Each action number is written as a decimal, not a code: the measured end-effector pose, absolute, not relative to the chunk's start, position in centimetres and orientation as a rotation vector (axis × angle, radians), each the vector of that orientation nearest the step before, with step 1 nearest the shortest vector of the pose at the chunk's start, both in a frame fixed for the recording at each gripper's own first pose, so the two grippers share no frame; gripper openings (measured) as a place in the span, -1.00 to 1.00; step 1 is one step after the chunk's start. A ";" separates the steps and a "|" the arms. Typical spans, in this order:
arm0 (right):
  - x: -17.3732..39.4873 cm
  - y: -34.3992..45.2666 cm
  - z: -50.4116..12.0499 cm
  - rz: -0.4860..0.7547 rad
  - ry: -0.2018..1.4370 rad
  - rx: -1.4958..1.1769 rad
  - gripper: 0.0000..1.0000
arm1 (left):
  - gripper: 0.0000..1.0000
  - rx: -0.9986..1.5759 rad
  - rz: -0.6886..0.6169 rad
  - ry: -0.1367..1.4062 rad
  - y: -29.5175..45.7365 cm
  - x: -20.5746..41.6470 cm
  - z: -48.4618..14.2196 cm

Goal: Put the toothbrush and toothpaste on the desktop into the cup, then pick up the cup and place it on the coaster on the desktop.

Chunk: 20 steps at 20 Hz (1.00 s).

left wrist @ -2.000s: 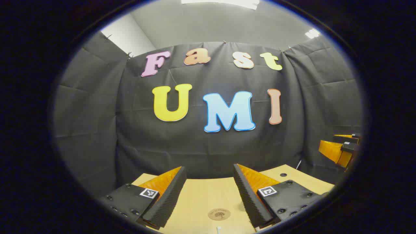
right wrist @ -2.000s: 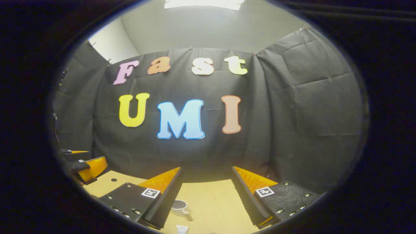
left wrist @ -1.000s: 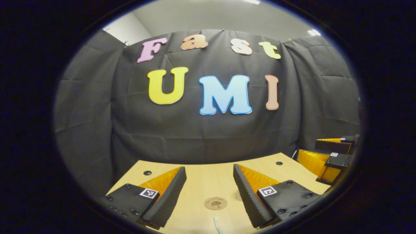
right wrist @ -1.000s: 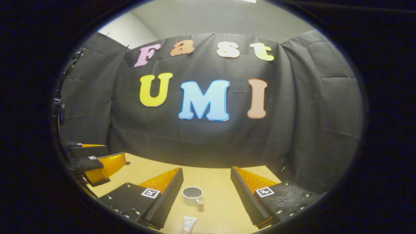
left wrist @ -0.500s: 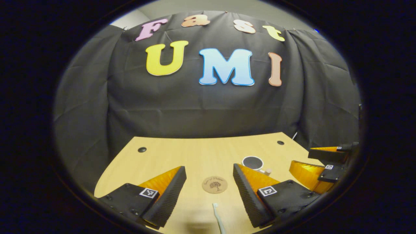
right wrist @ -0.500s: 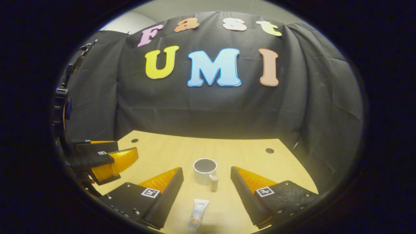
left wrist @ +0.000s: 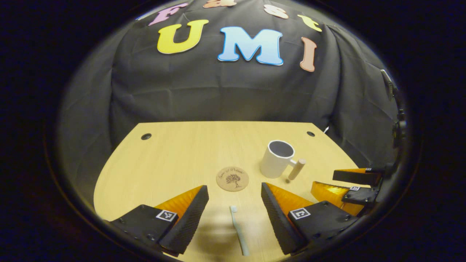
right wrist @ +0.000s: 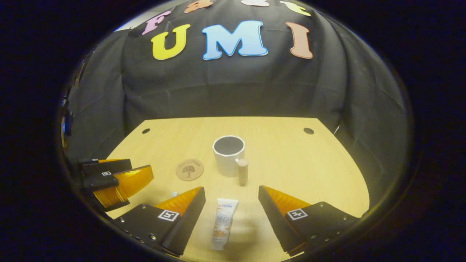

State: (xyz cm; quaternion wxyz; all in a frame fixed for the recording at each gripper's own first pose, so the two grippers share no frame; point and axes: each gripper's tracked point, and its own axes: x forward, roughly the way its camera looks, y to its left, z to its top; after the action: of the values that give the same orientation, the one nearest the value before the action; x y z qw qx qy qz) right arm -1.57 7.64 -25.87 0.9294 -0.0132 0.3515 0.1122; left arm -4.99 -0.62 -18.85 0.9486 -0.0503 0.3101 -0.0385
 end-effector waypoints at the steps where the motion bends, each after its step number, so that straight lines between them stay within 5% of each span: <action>1: -1.6 7.8 -26.7 0.231 0.748 -0.035 0.84 | 0.92 -0.101 -0.082 0.660 -0.7 -5.5 -19.9; 20: -5.2 7.9 -37.4 0.165 1.179 -0.098 0.87 | 0.96 -0.069 -0.037 1.062 -0.2 -11.5 -29.8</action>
State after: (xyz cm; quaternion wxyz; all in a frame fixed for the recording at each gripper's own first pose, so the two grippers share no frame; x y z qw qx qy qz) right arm -5.18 7.92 -37.40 0.8268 -0.0461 0.5551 0.0779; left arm -11.47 -0.16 -29.79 0.8615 -0.0327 0.5064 -0.0176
